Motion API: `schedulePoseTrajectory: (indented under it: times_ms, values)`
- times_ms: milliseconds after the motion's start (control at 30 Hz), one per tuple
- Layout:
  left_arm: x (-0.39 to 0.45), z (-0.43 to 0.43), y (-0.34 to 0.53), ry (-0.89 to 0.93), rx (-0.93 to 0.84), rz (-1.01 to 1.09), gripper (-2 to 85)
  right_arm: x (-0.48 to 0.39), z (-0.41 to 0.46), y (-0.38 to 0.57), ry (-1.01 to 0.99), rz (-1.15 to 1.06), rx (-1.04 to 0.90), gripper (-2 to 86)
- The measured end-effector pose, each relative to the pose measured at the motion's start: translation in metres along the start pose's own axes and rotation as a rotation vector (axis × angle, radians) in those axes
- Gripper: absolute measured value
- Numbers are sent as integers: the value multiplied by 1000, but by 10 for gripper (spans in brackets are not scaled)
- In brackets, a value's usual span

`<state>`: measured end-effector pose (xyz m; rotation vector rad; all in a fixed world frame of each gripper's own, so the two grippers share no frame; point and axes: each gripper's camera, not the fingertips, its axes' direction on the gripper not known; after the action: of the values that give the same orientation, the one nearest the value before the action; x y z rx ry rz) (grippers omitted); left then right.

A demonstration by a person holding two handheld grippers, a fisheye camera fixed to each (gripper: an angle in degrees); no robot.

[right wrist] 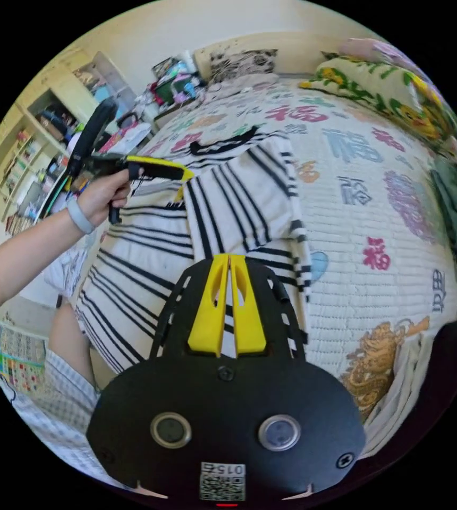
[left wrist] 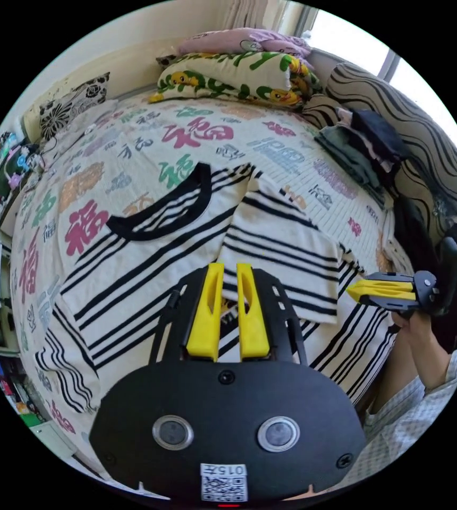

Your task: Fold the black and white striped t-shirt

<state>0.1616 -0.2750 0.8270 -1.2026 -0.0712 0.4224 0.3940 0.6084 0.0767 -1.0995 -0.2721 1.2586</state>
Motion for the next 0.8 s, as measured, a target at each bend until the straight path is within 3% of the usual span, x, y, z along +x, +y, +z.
schedulePoseTrajectory:
  times_ms: [100, 200, 267, 333, 400, 533, 667, 800]
  values:
    - [2, 26, -45, 88, 30, -40, 86, 18, -5, -10, 33, 121, 83, 53]
    - [-2, 66, -85, 122, 21, -130, 104, 15, 5, -28, 154, 80, 93, 69]
    - [-4, 92, -102, 130, 10, -178, 92, 10, 21, -41, 151, 46, 36, 66]
    - [-7, 120, -115, 203, 21, -224, 18, 8, 41, -50, 170, 35, -44, 53]
    - [-8, 135, -119, 256, 73, -248, 7, 5, 50, -51, 168, 27, -24, 13]
    - [-4, 177, -120, 203, 55, -238, 13, 10, 58, -51, 122, 103, 19, -4]
    - [-21, 191, -104, 270, 88, -304, 41, -4, 72, -58, 140, 81, -6, -7]
    - [-49, 164, -45, 259, 241, -321, 48, -25, 72, -62, 252, 79, -56, -7]
